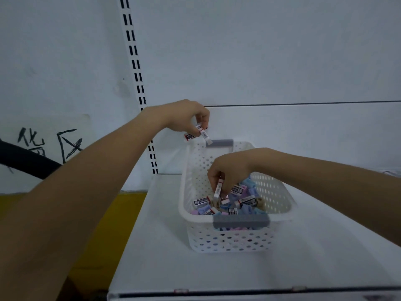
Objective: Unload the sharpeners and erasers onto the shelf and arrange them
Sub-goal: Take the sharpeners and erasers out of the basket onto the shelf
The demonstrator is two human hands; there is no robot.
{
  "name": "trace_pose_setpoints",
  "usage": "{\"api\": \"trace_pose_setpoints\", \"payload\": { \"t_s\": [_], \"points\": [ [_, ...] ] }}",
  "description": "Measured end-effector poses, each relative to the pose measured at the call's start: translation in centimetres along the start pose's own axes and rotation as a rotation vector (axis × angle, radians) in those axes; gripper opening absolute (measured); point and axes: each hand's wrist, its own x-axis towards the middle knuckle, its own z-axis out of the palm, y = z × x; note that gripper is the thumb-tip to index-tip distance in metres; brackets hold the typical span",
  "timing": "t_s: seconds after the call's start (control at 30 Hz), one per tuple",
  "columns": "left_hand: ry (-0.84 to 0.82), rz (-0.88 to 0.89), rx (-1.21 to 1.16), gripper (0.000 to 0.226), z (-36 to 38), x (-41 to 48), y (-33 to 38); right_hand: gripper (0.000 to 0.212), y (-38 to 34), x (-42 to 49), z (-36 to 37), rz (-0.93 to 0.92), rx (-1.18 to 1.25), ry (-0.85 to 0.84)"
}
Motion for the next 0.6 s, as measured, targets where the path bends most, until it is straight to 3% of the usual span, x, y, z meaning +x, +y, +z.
{"api": "trace_pose_setpoints", "payload": {
  "t_s": [0.43,0.6],
  "points": [
    [0.019,0.016,0.058,0.015,-1.7,2.3,2.2,0.014,4.6,-7.9,-6.3,0.186,0.201,0.43],
    [0.006,0.034,0.057,0.016,-2.1,4.8,7.1,0.015,9.2,-13.8,-5.4,0.256,0.216,0.473]
  ]
}}
